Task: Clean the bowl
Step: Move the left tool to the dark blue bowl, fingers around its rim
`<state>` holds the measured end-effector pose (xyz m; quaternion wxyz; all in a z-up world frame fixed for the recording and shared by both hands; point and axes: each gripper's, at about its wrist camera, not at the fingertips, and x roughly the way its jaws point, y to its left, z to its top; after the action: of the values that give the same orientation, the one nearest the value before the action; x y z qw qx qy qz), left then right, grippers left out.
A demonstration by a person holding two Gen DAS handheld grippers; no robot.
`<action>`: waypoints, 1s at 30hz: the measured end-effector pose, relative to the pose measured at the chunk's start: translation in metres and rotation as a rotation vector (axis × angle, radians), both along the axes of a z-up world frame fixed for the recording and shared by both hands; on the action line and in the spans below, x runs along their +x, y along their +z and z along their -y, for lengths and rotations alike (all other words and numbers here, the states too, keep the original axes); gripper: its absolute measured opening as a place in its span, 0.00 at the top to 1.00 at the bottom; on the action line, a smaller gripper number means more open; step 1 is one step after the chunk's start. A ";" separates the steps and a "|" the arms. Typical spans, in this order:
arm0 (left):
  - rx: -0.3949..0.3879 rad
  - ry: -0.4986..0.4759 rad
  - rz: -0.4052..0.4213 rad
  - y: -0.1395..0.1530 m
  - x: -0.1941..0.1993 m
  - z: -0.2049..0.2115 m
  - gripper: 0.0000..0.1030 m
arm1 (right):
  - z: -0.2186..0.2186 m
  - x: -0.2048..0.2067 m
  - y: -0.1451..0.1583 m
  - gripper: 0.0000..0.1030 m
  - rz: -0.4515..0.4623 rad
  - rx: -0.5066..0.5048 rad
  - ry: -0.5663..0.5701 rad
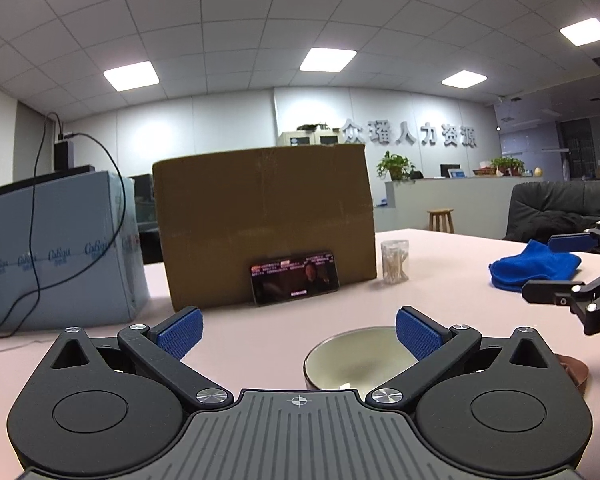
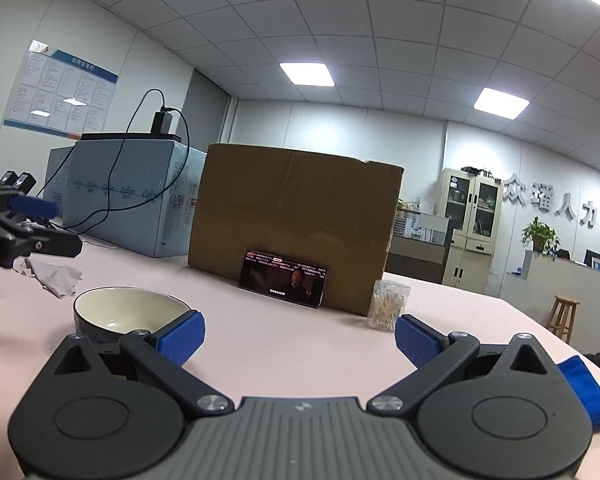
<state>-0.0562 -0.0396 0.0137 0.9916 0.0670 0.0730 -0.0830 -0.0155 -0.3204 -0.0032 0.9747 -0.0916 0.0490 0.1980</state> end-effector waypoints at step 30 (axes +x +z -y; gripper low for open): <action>-0.050 0.001 -0.010 -0.007 0.021 -0.009 0.00 | 0.009 0.003 0.000 0.00 -0.001 0.031 -0.012</action>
<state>-0.0352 -0.0308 0.0071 0.9926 0.0419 0.0760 -0.0846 -0.0124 -0.3289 -0.0037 0.9772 -0.0759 0.0469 0.1927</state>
